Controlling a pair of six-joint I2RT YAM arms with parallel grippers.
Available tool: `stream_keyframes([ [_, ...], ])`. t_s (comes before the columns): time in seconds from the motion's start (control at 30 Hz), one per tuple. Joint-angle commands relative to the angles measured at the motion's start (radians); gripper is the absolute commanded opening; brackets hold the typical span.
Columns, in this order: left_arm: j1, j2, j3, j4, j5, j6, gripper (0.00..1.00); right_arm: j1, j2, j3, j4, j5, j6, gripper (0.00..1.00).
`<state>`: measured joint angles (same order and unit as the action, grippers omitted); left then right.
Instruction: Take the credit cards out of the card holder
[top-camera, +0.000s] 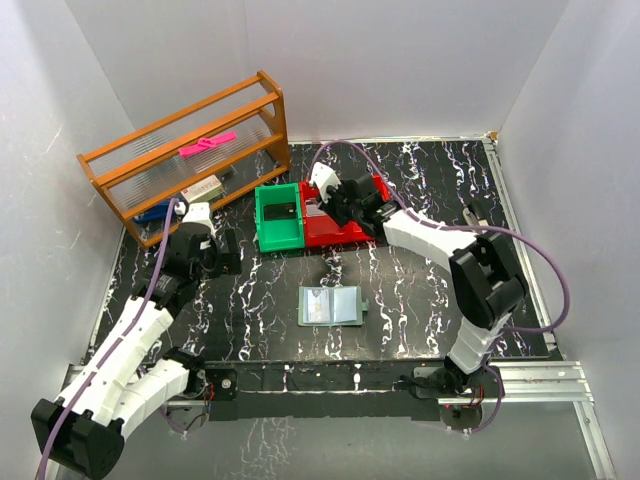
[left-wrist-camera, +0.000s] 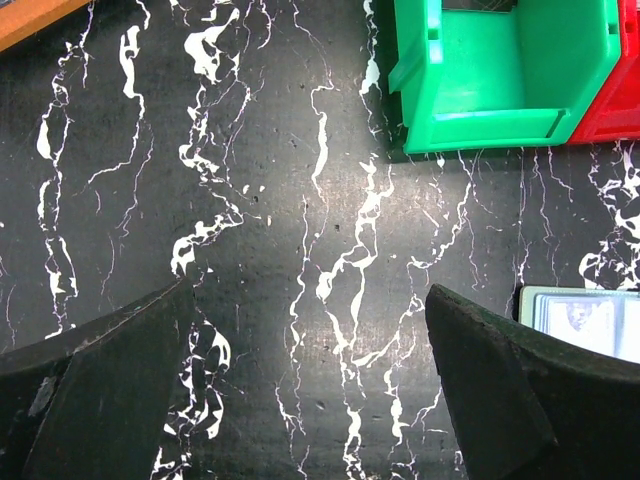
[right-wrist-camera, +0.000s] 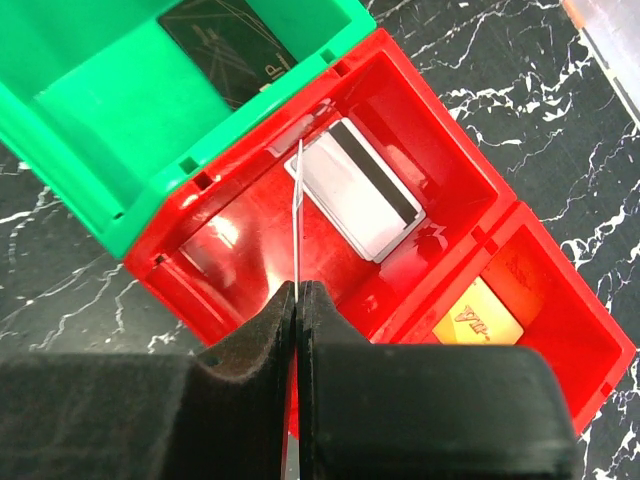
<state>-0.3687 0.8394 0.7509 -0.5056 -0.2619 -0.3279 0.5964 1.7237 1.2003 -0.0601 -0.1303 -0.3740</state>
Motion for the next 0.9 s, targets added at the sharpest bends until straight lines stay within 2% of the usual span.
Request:
stream_keyframes([
  [0.0, 0.004, 0.014, -0.009, 0.029, -0.006, 0.019, 0.99, -0.023, 0.070, 0.103, -0.010, -0.004, -0.062, 0.00],
  [0.23, 0.004, 0.018, -0.014, 0.037, -0.022, 0.024, 0.99, -0.040, 0.167, 0.157, 0.001, -0.029, -0.124, 0.00],
  [0.4, 0.004, 0.016, -0.013, 0.038, -0.038, 0.025, 0.99, -0.040, 0.238, 0.229, -0.003, 0.010, -0.197, 0.00],
  [0.73, 0.003, 0.025, -0.018, 0.043, -0.046, 0.027, 0.99, -0.038, 0.354, 0.416, -0.082, 0.044, -0.433, 0.02],
  [0.87, 0.004, 0.033, -0.016, 0.043, -0.043, 0.029, 0.99, -0.038, 0.400, 0.420, -0.068, 0.076, -0.506, 0.02],
])
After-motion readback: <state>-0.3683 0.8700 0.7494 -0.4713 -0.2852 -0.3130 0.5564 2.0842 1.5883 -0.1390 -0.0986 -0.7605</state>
